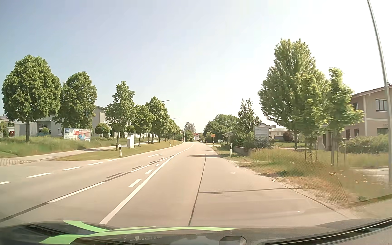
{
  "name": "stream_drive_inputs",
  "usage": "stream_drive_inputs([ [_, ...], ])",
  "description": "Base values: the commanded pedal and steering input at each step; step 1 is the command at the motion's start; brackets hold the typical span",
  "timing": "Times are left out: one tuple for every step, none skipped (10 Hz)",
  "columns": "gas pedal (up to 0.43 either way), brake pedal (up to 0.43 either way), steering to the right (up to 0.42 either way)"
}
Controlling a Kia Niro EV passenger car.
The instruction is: Follow the waypoints while adhering to traffic rules and regulations
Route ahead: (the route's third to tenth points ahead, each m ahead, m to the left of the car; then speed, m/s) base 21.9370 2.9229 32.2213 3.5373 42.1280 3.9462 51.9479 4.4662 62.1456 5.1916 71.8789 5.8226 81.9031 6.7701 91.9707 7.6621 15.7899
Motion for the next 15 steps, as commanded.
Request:
stream_drive_inputs([
  [0.118,0.0,-0.019],
  [0.118,0.0,-0.017],
  [0.13,0.0,-0.014],
  [0.138,0.0,-0.011],
  [0.15,0.0,-0.01],
  [0.15,0.0,-0.01],
  [0.15,0.0,-0.01],
  [0.15,0.0,-0.008],
  [0.15,0.0,-0.009],
  [0.138,0.0,-0.009],
  [0.138,0.0,-0.008],
  [0.138,0.0,-0.008],
  [0.138,0.0,-0.01],
  [0.15,0.0,-0.012],
  [0.15,0.0,-0.015],
])
